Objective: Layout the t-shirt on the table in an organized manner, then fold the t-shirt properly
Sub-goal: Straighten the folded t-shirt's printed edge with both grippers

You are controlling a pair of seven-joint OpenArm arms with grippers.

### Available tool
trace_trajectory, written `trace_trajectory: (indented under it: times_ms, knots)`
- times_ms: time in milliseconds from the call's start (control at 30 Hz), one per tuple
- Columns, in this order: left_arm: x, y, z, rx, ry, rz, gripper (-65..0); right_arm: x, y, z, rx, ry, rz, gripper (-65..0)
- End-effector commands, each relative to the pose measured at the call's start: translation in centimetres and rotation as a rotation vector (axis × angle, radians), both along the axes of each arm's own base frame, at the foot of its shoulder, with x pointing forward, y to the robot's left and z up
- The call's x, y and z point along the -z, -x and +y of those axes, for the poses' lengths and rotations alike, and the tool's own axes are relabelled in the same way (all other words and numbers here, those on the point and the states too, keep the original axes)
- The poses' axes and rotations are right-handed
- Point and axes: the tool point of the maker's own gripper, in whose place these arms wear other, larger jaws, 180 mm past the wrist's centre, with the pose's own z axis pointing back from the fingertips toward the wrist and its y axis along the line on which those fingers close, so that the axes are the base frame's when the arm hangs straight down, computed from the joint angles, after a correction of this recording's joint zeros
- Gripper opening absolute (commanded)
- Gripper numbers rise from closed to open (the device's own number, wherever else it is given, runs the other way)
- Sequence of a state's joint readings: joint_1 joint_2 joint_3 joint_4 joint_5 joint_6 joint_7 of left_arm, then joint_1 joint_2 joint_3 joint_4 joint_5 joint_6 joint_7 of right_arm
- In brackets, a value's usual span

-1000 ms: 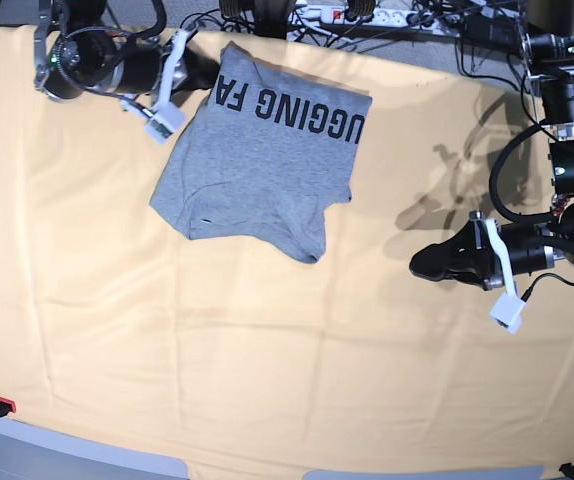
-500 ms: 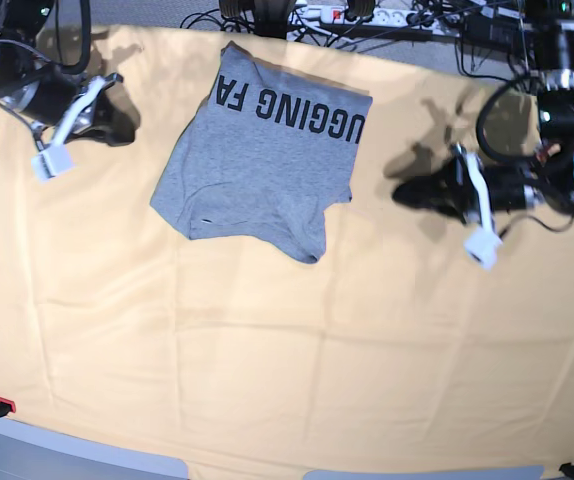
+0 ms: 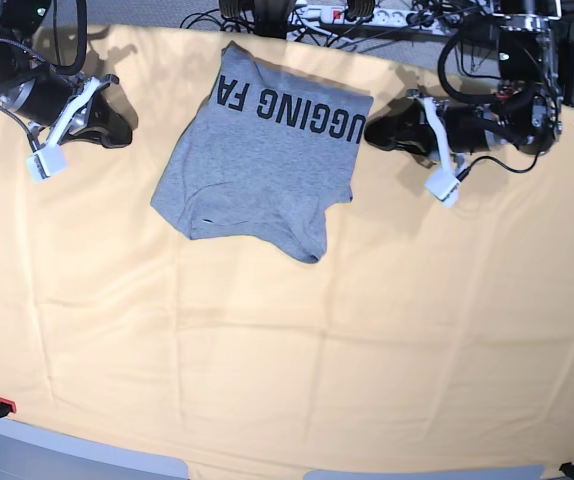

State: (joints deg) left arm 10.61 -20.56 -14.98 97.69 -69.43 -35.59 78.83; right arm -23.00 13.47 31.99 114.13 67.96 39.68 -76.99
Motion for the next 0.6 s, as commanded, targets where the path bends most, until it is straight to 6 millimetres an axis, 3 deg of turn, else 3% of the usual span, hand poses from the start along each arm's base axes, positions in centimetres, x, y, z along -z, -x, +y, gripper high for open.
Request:
trace_trajectory:
  times_ms: [0, 333, 567]
  knots:
    - [-0.9, -0.3, -0.4, 0.010, 0.022, -0.025, -65.0, -1.0, -0.5, 0.0, -0.007, -0.006, -0.044, -65.0]
    - [0.7, 4.6, -4.1, 0.108, 0.105, 0.098, -65.0, -1.0, -0.5, 0.0, -0.007, -0.007, -0.045, -65.0]
    - [0.2, 6.3, -5.6, 0.161, 0.143, 0.113, -65.0, -1.0, -0.5, 0.0, -0.007, -0.006, -0.044, -65.0]
